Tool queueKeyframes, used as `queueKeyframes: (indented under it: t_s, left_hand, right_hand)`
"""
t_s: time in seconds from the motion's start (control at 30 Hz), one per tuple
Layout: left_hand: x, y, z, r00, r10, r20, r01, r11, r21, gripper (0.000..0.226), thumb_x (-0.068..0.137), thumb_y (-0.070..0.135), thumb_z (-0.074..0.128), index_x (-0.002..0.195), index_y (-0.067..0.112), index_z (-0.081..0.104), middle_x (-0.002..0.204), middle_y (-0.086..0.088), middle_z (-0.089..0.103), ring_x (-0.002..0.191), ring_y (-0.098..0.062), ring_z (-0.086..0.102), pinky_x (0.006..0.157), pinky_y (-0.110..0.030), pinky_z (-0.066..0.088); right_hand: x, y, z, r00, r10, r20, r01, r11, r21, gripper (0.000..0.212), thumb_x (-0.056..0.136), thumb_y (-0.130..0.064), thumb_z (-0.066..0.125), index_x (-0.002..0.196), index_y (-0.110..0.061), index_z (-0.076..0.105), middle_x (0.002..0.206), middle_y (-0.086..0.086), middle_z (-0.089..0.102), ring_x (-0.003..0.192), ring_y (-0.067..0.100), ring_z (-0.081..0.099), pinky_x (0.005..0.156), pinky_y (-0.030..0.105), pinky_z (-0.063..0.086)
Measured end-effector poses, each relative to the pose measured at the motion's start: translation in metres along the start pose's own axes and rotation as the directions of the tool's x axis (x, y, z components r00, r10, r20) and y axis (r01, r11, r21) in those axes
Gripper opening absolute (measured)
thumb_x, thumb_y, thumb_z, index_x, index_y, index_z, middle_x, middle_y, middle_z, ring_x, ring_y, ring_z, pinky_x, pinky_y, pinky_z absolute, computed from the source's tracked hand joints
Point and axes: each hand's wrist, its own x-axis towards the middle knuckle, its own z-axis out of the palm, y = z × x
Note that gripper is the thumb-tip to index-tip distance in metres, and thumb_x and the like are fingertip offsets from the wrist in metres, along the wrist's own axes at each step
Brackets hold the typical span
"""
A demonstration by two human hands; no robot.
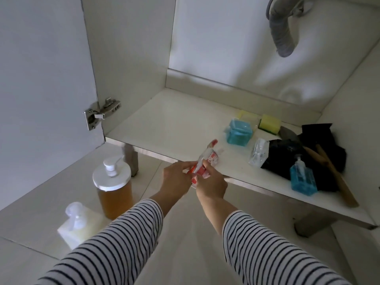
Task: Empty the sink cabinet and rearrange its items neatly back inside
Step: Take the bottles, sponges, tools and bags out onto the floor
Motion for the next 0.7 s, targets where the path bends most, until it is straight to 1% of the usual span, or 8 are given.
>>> queueKeyframes:
  t_s: [0.1,0.2,0.3,0.33,0.4,0.5,0.57,0.7]
  left_hand:
    - [-0.01,-0.013,-0.006,0.999,-0.036,0.003,0.036,0.995,-0.089,0.032,0.088,0.014,0.061,0.116,0.029,0.066,0.113,0.004,0.068,0.092,-0.007,0.061,0.066,-0.006,0.041]
    - [-0.024,-0.033,-0.021,0.992,-0.119,0.04,0.124,0.969,-0.212,0.032,0.09,0.014,0.059,0.116,0.032,0.066,0.11,0.006,0.07,0.087,-0.003,0.063,0.06,-0.009,0.048]
    - [-0.042,-0.058,-0.038,0.985,-0.166,0.058,0.175,0.95,-0.259,0.032,0.092,0.014,0.056,0.118,0.031,0.063,0.102,0.013,0.067,0.08,0.008,0.061,0.054,-0.006,0.048]
    - [-0.049,-0.067,-0.043,0.981,-0.189,0.052,0.196,0.946,-0.257,0.032,0.092,0.013,0.056,0.118,0.031,0.063,0.099,0.014,0.066,0.078,0.009,0.06,0.053,-0.005,0.047]
    - [-0.064,-0.088,-0.05,0.97,-0.241,0.043,0.244,0.936,-0.252,0.032,0.092,0.011,0.056,0.116,0.031,0.065,0.096,0.015,0.068,0.077,0.01,0.061,0.054,-0.006,0.047]
    - [-0.084,-0.115,-0.055,0.948,-0.316,0.047,0.317,0.913,-0.255,0.033,0.092,0.009,0.056,0.117,0.03,0.065,0.107,0.007,0.07,0.081,0.006,0.062,0.06,-0.01,0.049]
    - [-0.094,-0.126,-0.058,0.926,-0.374,0.046,0.375,0.903,-0.212,0.034,0.093,0.009,0.054,0.122,0.025,0.062,0.111,0.007,0.067,0.078,0.002,0.06,0.06,-0.008,0.048]
    - [-0.102,-0.146,-0.061,0.872,-0.487,-0.043,0.484,0.873,-0.062,0.035,0.094,0.009,0.052,0.126,0.021,0.059,0.122,-0.001,0.065,0.09,-0.011,0.055,0.084,-0.021,0.049]
  right_hand:
    - [-0.011,0.005,0.003,0.999,-0.004,0.049,0.0,0.996,0.094,0.046,0.088,-0.012,0.064,0.131,-0.027,0.056,0.136,0.003,0.056,0.119,0.019,0.058,0.083,0.013,0.045]
    - [-0.028,0.016,0.016,0.994,-0.01,0.109,-0.01,0.983,0.181,0.044,0.085,-0.015,0.069,0.126,-0.028,0.06,0.13,0.003,0.061,0.113,0.019,0.061,0.081,0.017,0.05]
    - [-0.05,0.03,0.033,0.979,-0.015,0.206,-0.032,0.974,0.224,0.044,0.085,-0.015,0.069,0.126,-0.027,0.06,0.124,0.004,0.064,0.108,0.018,0.063,0.061,0.003,0.046]
    - [-0.057,0.036,0.039,0.97,-0.012,0.241,-0.041,0.976,0.215,0.045,0.085,-0.016,0.069,0.127,-0.026,0.059,0.123,0.005,0.064,0.107,0.017,0.063,0.058,0.001,0.045]
    - [-0.072,0.047,0.054,0.949,0.011,0.314,-0.074,0.979,0.191,0.047,0.084,-0.015,0.07,0.128,-0.026,0.058,0.121,0.004,0.065,0.103,0.015,0.063,0.062,0.003,0.046]
    - [-0.091,0.064,0.077,0.908,0.061,0.414,-0.117,0.987,0.113,0.049,0.082,-0.012,0.072,0.127,-0.026,0.06,0.117,0.004,0.067,0.097,0.012,0.062,0.08,0.017,0.051]
    - [-0.1,0.072,0.089,0.888,0.088,0.452,-0.111,0.994,0.025,0.049,0.082,-0.013,0.072,0.127,-0.024,0.059,0.121,0.005,0.065,0.102,0.015,0.063,0.087,0.024,0.051]
    - [-0.108,0.079,0.112,0.845,0.13,0.519,-0.061,0.987,-0.148,0.049,0.083,-0.017,0.072,0.129,-0.023,0.057,0.13,0.003,0.06,0.114,0.018,0.06,0.095,0.028,0.05]
